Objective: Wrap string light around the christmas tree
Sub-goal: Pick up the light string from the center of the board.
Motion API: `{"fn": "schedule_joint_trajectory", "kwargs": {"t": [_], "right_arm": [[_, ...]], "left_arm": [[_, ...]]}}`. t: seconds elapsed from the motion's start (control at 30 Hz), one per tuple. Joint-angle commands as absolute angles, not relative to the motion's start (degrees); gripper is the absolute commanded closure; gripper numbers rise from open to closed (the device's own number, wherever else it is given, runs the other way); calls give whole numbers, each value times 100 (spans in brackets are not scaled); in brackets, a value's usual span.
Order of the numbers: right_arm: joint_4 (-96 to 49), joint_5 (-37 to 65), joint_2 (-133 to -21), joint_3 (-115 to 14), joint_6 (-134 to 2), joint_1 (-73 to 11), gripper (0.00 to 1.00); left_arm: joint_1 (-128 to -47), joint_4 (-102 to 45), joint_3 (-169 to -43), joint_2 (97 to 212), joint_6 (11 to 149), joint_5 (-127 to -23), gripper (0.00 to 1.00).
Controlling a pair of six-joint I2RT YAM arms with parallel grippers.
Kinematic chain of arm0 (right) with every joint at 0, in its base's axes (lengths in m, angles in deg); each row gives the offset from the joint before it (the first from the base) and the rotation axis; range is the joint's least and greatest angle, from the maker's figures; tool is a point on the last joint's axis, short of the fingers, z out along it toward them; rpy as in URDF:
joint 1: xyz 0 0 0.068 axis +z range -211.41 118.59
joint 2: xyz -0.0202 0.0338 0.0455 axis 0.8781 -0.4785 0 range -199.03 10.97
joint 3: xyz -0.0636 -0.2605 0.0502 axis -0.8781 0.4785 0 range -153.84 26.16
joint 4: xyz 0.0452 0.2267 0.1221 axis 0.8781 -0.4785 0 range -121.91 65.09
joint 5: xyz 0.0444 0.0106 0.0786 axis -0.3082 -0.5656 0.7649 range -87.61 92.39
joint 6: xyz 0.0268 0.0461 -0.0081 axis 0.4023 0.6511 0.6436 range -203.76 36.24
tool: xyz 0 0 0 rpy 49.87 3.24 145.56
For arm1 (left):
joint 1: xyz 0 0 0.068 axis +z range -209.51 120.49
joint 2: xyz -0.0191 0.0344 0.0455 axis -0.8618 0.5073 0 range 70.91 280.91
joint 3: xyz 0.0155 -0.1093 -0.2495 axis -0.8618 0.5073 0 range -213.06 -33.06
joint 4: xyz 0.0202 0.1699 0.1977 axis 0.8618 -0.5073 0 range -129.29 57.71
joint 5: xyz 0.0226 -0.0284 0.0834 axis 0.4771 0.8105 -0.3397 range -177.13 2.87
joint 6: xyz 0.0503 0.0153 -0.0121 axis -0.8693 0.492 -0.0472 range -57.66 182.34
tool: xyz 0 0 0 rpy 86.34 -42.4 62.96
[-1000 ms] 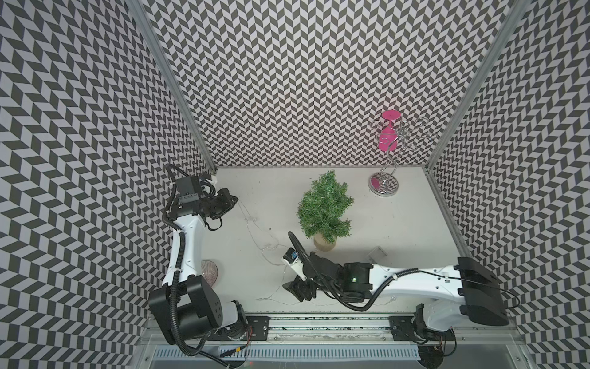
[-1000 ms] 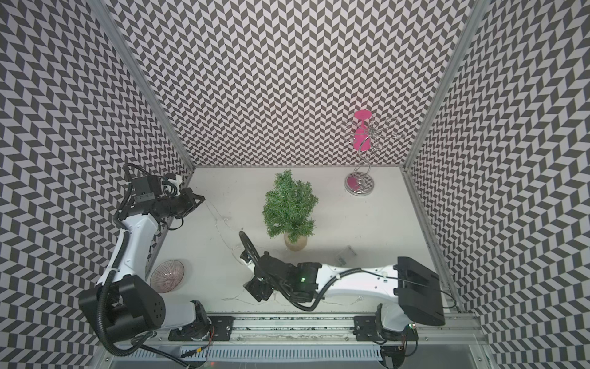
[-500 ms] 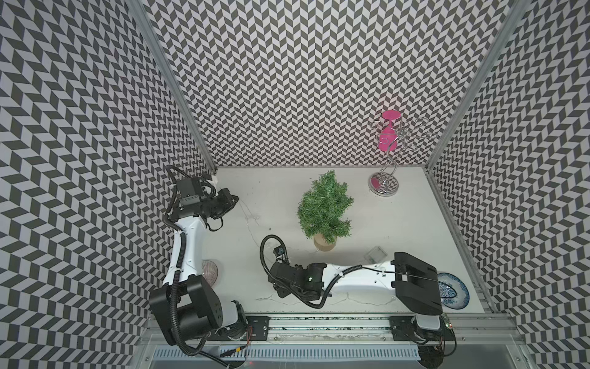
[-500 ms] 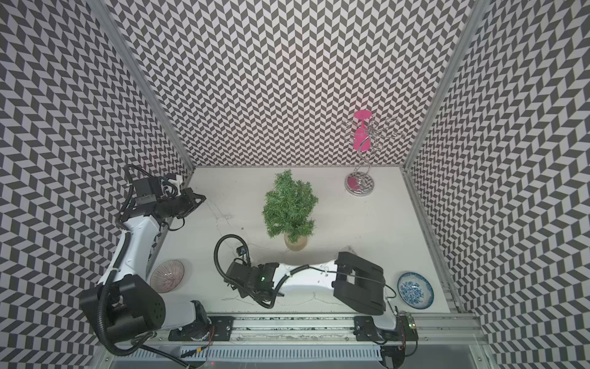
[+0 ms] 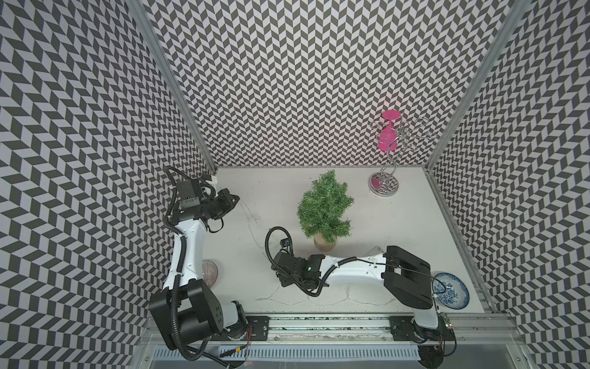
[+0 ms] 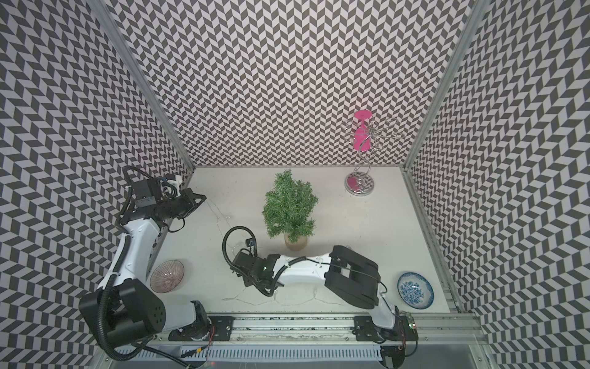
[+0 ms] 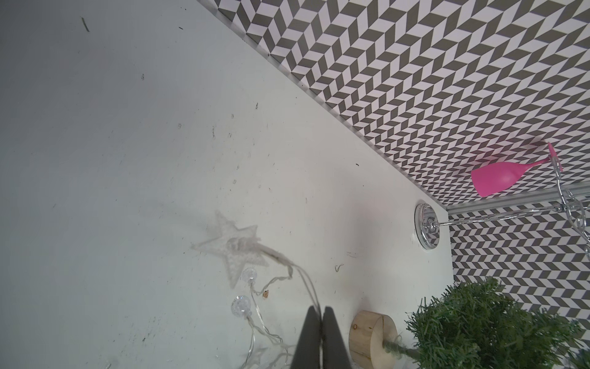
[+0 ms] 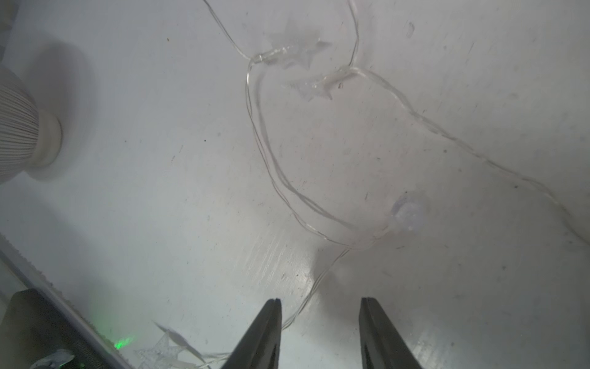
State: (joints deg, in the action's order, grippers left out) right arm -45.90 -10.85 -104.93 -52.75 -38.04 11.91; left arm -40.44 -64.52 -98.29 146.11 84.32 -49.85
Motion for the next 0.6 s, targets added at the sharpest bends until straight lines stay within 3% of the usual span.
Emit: {"fn": "schedule_joint_trajectory", "kwargs": {"t": [0.0, 0.57], "right_arm": [[-4266, -961, -10642, -5263, -3720, 1196, 57], [-4245, -745, -11177, -5581, -3789, 1148, 64]], "left_arm": [[-4009, -6301, -9781, 14478, 8441, -4881, 100], [-4009, -6287, -9739, 14403, 8440, -4854, 100]]}}
